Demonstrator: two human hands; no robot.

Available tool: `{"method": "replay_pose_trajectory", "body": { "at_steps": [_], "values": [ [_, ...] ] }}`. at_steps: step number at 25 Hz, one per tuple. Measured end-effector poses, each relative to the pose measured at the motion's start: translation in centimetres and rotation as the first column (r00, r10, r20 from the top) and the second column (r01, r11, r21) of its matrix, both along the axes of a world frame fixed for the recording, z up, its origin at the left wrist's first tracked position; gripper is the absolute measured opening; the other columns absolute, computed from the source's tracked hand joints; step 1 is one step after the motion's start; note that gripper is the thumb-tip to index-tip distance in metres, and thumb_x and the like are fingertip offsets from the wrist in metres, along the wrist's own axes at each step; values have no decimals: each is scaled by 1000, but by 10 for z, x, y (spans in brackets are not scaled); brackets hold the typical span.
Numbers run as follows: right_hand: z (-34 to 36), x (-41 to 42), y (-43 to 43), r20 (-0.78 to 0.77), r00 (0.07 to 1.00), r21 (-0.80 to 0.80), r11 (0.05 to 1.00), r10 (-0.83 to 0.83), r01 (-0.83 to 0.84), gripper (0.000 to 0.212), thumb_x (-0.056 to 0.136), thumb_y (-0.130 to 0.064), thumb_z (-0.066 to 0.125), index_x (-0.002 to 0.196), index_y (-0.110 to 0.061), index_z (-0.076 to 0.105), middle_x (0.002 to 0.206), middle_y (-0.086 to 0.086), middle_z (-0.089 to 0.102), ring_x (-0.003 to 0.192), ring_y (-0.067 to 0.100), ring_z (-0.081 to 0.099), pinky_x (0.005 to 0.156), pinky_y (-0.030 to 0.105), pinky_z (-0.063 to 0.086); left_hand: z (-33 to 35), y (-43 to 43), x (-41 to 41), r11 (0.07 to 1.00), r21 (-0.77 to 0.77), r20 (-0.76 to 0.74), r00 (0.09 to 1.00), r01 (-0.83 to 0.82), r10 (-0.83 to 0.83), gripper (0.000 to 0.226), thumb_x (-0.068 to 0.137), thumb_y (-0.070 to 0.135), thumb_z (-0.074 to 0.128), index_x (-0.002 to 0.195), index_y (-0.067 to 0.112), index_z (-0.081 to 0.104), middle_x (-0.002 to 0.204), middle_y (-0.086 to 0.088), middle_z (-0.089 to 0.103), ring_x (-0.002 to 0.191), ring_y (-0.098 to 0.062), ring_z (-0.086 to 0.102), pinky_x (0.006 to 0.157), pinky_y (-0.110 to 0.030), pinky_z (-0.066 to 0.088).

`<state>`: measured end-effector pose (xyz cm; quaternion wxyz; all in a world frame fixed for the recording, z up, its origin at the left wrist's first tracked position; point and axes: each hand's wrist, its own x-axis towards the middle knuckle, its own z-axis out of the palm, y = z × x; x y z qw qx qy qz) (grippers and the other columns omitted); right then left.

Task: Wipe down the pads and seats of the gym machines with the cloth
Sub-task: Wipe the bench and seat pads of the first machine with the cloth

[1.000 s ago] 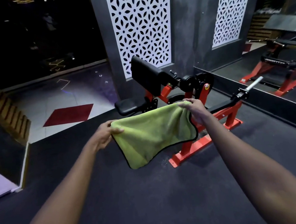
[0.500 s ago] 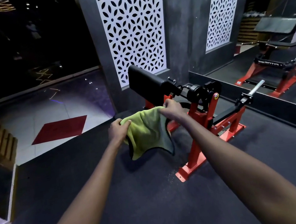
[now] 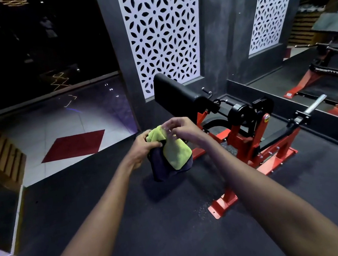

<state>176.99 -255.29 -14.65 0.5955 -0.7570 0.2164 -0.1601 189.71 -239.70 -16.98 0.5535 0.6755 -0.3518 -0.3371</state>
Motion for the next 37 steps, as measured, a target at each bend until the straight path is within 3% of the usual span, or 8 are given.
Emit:
{"method": "replay_pose_trajectory", "body": {
  "at_steps": [5,9,12,16,23,30,34,37],
  "values": [
    [-17,0,-46,-276,952,184,979,136,-87,50,90,-45,74,130,-19,63,118,-4,67,106,12,63,82,30,51,6,-13,24,991,-101,-192,976,87,-106,60,63,-8,67,123,-3,59,109,-15,65,102,-23,62,91,-31,50],
    [-34,4,-56,-34,985,453,881,171,-137,34,90,-26,77,119,-9,71,114,11,75,105,24,71,92,39,57,-5,-24,46,996,-24,-76,994,-86,84,53,67,13,83,117,7,66,105,-7,72,95,-19,65,77,-29,54],
    [-36,38,-54,82,976,55,979,-203,199,22,80,-5,79,95,-13,66,91,1,72,84,16,67,81,34,52,-20,-37,52,945,20,43,944,-327,326,55,63,42,87,107,12,70,103,-8,75,89,-18,66,67,-29,48],
    [-38,75,-31,131,925,-389,840,-356,378,28,80,-14,69,101,-11,52,101,9,59,94,30,58,81,40,45,-24,-62,50,943,-54,-248,919,-329,307,50,88,46,71,119,7,67,114,-9,73,103,-21,65,84,-32,51],
    [-37,119,-34,70,997,-169,985,-28,40,29,77,-33,59,100,-24,74,95,-3,76,90,13,69,88,42,54,-11,-82,102,948,-173,-270,939,-266,214,69,67,44,91,124,13,66,116,-16,72,104,-28,69,96,-46,53],
    [-38,166,-51,46,983,-127,975,-179,184,66,75,-37,90,126,-17,53,121,-2,59,110,10,61,85,10,48,-18,-96,176,967,-227,-434,901,-116,7,48,82,7,74,126,-8,60,104,-16,69,93,-30,66,72,-34,59],
    [-52,183,-71,-17,1000,160,987,-10,13,36,85,-16,83,116,-23,65,111,-2,76,103,9,72,89,25,57,-26,-124,207,977,-212,-410,910,-36,-55,47,81,5,76,123,-6,60,109,-18,70,98,-28,69,76,-34,58],
    [-83,211,-99,-61,980,65,979,-191,195,55,71,-48,89,115,-24,65,109,-4,76,100,8,72,93,38,59,-43,-162,227,989,-113,-276,959,-92,58,33,88,11,74,116,2,61,103,-11,71,89,-21,68,71,-26,57]
  ]
}}
